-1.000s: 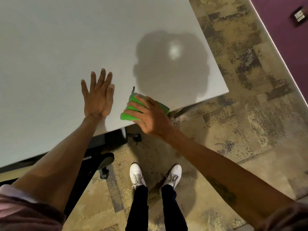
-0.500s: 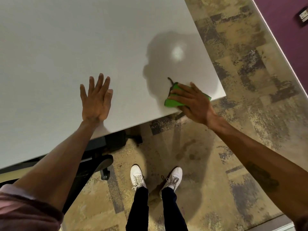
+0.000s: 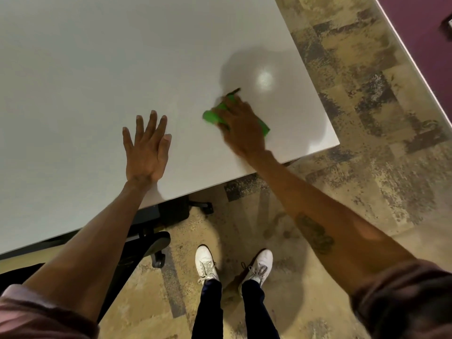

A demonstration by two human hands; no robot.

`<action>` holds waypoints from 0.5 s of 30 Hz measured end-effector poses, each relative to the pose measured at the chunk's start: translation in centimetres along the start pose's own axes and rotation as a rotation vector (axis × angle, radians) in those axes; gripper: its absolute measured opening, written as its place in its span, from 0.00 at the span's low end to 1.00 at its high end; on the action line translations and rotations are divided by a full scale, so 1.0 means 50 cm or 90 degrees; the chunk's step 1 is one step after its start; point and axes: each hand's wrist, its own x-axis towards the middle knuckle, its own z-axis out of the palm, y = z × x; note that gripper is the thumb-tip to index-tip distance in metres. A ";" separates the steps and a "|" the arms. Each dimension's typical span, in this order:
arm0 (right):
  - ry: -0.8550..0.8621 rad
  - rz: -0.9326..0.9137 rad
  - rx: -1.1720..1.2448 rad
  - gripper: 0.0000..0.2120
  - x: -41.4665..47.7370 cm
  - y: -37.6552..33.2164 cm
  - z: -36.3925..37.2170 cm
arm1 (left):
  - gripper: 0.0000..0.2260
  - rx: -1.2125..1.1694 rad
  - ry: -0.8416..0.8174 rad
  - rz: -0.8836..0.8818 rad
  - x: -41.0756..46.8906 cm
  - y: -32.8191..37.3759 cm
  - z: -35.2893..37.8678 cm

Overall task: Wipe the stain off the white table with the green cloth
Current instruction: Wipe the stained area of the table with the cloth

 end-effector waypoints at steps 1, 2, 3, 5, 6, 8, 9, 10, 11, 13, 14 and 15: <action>-0.007 -0.033 -0.005 0.16 -0.012 -0.026 0.012 | 0.27 -0.002 0.002 0.001 -0.001 -0.001 0.000; -0.008 -0.060 0.006 0.16 -0.029 -0.046 0.022 | 0.26 -0.003 0.004 0.003 -0.002 -0.001 -0.001; -0.001 -0.088 0.018 0.16 -0.050 -0.057 0.031 | 0.26 -0.002 0.004 0.005 -0.002 0.000 -0.002; 0.010 -0.155 -0.022 0.16 -0.100 -0.056 0.042 | 0.26 0.002 0.002 0.004 -0.003 0.003 -0.006; 0.012 -0.181 -0.060 0.17 -0.122 -0.045 0.043 | 0.26 0.003 0.000 0.002 -0.004 0.005 -0.008; 0.017 -0.188 -0.110 0.17 -0.150 -0.014 0.036 | 0.25 -0.002 0.001 -0.001 -0.006 0.009 -0.011; 0.025 -0.164 -0.111 0.17 -0.158 0.004 0.029 | 0.25 -0.004 0.002 -0.002 -0.007 0.010 -0.013; 0.032 -0.126 -0.102 0.17 -0.161 0.022 0.022 | 0.25 -0.005 0.002 -0.002 -0.007 0.011 -0.014; 0.031 -0.080 -0.093 0.18 -0.163 0.041 0.013 | 0.25 -0.006 0.001 -0.003 -0.006 0.012 -0.015; 0.043 0.016 -0.102 0.19 -0.162 0.081 -0.004 | 0.26 -0.007 0.000 -0.007 -0.005 0.011 -0.014; 0.061 0.070 -0.106 0.21 -0.160 0.103 -0.013 | 0.26 -0.008 0.001 -0.008 -0.004 0.011 -0.013; 0.078 0.132 -0.104 0.22 -0.157 0.123 -0.022 | 0.26 -0.008 0.002 -0.009 -0.003 0.010 -0.011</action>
